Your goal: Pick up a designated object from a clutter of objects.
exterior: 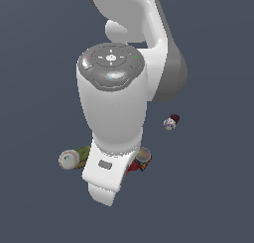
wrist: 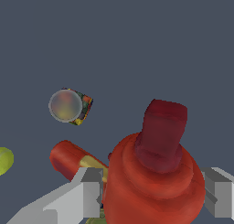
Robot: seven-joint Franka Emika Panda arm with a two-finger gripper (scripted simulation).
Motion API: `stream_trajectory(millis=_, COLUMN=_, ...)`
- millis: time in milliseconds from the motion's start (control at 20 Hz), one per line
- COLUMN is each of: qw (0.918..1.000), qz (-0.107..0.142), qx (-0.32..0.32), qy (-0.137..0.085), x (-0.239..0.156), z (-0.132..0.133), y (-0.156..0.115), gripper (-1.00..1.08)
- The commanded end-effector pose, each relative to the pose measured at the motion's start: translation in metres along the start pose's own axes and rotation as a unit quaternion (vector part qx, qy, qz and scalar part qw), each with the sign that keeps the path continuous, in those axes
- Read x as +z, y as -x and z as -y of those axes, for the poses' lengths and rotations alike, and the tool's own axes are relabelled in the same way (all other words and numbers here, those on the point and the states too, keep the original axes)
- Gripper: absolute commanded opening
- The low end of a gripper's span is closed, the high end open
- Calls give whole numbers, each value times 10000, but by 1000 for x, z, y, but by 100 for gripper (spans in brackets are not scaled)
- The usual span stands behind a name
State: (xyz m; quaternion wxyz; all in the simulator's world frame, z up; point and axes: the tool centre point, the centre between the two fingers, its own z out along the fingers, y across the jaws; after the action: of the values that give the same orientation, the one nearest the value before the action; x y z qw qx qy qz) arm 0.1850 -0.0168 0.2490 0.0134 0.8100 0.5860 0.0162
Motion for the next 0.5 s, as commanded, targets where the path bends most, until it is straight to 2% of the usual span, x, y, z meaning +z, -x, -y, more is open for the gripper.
stream_trajectory(millis=0, qw=9989, qz=-275, qx=-165, qy=331, x=-29, z=-4, y=-2, gripper=-100)
stream_trajectory(millis=450, qw=9834, qz=-1132, qx=-672, qy=1248, x=-111, z=-4, y=0, gripper=-100)
